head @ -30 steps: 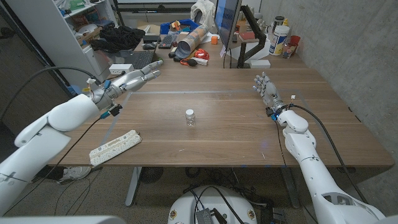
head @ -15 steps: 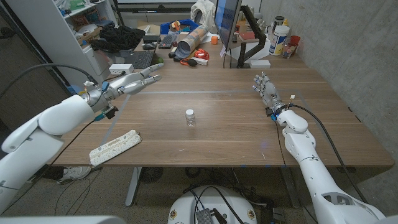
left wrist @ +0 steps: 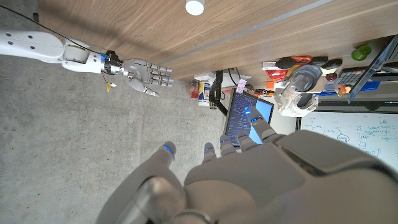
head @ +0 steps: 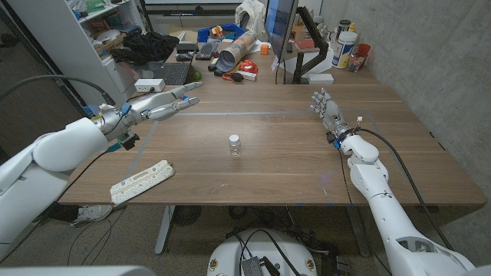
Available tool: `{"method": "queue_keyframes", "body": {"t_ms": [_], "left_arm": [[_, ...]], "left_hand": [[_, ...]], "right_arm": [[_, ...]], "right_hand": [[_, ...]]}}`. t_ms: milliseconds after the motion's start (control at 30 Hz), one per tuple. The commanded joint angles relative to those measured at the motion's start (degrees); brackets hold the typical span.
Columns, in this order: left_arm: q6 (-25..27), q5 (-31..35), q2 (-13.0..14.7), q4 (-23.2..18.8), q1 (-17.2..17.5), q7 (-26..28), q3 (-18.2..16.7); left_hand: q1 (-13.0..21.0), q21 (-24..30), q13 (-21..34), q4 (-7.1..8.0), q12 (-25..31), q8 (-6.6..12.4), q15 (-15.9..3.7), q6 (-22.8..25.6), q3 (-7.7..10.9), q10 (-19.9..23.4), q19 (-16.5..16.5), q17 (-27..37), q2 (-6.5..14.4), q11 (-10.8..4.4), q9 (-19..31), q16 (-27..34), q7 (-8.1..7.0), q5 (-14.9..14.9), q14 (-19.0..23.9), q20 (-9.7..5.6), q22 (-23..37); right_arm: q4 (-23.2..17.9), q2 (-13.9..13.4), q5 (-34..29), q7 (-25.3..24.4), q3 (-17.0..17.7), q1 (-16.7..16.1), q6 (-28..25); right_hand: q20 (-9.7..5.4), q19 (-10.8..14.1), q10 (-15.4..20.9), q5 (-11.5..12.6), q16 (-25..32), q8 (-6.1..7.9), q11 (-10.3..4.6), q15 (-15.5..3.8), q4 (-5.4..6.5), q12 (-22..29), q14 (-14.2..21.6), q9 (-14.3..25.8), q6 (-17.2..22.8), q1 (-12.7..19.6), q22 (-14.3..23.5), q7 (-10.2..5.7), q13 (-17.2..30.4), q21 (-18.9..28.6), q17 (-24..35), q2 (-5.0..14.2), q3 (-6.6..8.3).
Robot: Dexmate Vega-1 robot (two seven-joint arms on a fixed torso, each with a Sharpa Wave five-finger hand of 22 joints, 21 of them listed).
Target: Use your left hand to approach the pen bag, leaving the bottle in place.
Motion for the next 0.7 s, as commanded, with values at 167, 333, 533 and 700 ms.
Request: {"method": "queue_keyframes", "body": {"t_ms": [167,333,533,700], "left_arm": [[2.00,5.34,-4.46,-4.27,2.70,-3.44,-4.42],[2.51,7.31,-5.09,-5.05,2.99,-4.14,-5.03],[3.53,9.45,-5.88,-6.01,3.59,-5.16,-5.62],[4.49,10.90,-6.63,-6.66,4.09,-5.79,-5.72]], "left_hand": [[0.04,-0.21,0.14,-0.01,0.23,0.11,-0.88,-0.15,-0.28,-0.10,-6.73,0.35,1.34,-0.31,0.31,-0.03,-0.20,0.26,-2.73,0.59,0.29],[-0.01,-0.33,0.14,0.01,0.23,0.09,-0.76,-0.19,-0.35,-0.10,-6.91,0.37,1.30,-0.23,0.31,-0.04,-0.10,0.26,-2.78,0.82,0.30],[-0.02,-0.40,0.14,0.01,0.24,0.14,-0.75,-0.03,-0.35,-0.08,-6.92,0.37,1.35,-0.14,0.31,-0.04,-0.12,0.26,-2.81,0.82,0.32],[0.04,-0.56,0.14,-0.04,0.23,0.17,-0.70,0.06,-0.34,-0.07,-7.15,0.37,1.37,-0.36,0.31,-0.07,-0.24,0.28,-2.90,0.92,0.33]], "right_arm": [[1.43,0.22,-0.22,0.13,-0.79,1.00,0.40],[1.51,0.19,-0.32,0.14,-0.97,1.12,0.36],[1.52,0.15,-0.35,0.16,-1.05,1.22,0.40],[1.51,0.12,-0.28,0.24,-1.07,1.24,0.34]], "right_hand": [[-1.60,0.17,0.52,0.16,0.38,0.35,0.23,-0.09,-0.14,0.20,-0.24,0.17,0.40,0.13,0.31,-0.08,0.15,-0.29,0.17,4.03,-0.08],[-1.57,0.19,0.52,0.16,0.37,0.36,0.24,-0.11,-0.13,0.20,-0.27,0.17,0.42,0.12,0.31,-0.06,0.15,-0.33,0.17,4.02,-0.09],[-1.57,0.21,0.53,0.16,0.38,0.36,0.22,-0.13,-0.13,0.20,-0.26,0.17,0.41,0.11,0.31,-0.10,0.15,-0.39,0.17,4.02,-0.11],[-1.57,0.23,0.47,0.16,0.38,0.37,0.23,-0.11,-0.12,0.18,-0.25,0.17,0.43,0.10,0.32,-0.10,0.15,-0.43,0.17,4.02,-0.12]]}}
